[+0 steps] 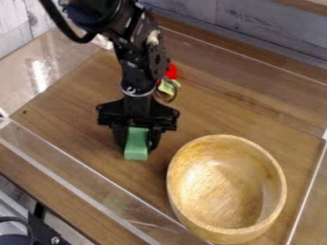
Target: Put the green block in the brown bowl
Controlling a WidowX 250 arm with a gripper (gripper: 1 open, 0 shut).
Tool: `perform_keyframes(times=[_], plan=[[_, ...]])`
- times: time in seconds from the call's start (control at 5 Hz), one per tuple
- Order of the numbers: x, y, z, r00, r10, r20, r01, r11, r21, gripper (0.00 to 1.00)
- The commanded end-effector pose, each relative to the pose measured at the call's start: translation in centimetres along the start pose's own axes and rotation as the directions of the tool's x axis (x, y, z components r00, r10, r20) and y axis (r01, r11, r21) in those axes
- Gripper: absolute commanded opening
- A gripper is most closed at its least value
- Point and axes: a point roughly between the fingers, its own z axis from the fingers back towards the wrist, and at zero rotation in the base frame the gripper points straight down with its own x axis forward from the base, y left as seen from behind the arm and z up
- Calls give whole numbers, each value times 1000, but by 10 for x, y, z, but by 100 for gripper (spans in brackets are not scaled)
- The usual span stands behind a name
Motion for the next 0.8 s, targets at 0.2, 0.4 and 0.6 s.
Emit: perform_keyframes(times=[0.2,0.4,0.6], plan=[[16,-10,17,999,48,-15,-49,998,-42,0],[17,1,18,996,86,-15,-87,994,-59,0],[16,12,20,994,111,-14,-112,990,-87,0]])
